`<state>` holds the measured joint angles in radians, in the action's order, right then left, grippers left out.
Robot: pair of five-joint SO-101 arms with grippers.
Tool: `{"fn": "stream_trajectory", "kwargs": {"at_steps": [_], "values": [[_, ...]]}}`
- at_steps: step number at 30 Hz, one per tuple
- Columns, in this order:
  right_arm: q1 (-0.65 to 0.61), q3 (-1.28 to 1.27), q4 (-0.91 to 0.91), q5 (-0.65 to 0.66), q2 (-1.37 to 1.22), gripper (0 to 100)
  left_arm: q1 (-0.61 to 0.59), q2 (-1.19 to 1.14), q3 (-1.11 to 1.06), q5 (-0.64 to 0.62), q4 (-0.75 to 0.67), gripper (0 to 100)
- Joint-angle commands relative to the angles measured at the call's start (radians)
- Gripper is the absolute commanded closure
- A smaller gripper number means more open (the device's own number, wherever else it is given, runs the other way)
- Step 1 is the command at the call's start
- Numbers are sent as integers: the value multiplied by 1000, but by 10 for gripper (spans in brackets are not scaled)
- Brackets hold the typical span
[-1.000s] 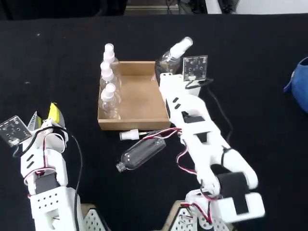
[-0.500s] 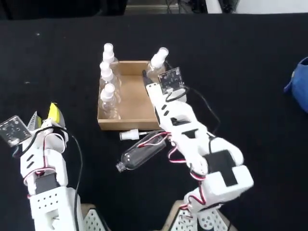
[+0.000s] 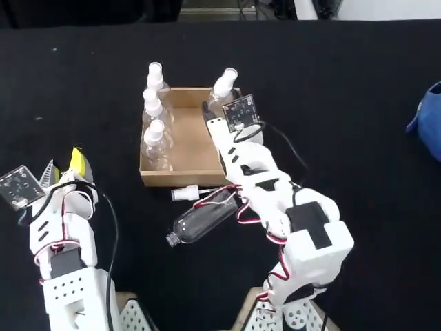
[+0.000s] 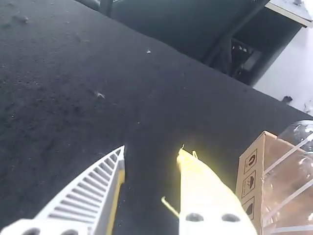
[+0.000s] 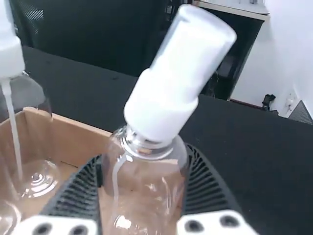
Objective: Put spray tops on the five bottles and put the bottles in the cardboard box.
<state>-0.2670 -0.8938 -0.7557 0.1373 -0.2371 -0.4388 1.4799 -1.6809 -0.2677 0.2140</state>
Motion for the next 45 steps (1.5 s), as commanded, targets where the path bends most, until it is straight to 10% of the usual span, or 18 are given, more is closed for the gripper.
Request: {"fn": "stream_trajectory", "kwargs": {"at_steps": [1, 45], "values": [[-17, 59, -26, 9, 10, 988, 19, 5, -25, -8, 3, 960], [-37, 54, -172, 78, -104, 985, 19, 5, -25, -8, 3, 960]]}}
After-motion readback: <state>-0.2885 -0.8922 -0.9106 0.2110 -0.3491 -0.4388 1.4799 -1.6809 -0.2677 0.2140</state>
